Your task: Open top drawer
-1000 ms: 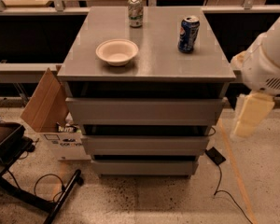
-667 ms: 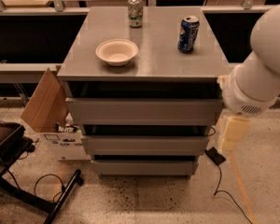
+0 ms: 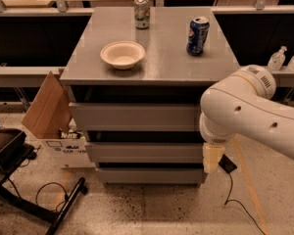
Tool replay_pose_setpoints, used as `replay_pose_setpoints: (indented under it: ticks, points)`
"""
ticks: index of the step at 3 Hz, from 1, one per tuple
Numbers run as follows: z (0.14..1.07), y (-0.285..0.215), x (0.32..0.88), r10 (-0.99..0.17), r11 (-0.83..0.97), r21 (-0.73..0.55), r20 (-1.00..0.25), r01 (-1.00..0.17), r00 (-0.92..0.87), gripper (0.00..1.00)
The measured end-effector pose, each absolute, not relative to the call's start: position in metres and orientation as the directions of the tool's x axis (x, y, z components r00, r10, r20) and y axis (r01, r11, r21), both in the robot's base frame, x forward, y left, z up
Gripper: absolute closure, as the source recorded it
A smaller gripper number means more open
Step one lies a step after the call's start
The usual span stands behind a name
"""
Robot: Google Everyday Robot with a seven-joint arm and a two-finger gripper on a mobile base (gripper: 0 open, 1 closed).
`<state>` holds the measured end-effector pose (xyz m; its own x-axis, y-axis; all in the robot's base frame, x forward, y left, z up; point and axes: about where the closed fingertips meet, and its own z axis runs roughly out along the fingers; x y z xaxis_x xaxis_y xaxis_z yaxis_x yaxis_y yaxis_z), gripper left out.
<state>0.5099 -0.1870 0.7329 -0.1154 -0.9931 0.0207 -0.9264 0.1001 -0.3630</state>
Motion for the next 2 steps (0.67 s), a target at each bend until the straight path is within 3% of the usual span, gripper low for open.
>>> replay_pose_setpoints:
  ticks: [2]
  points:
    - [0.724, -0.175, 0.534, -0.996, 0.074, -0.377, 0.026, -0.923, -0.09, 0.0]
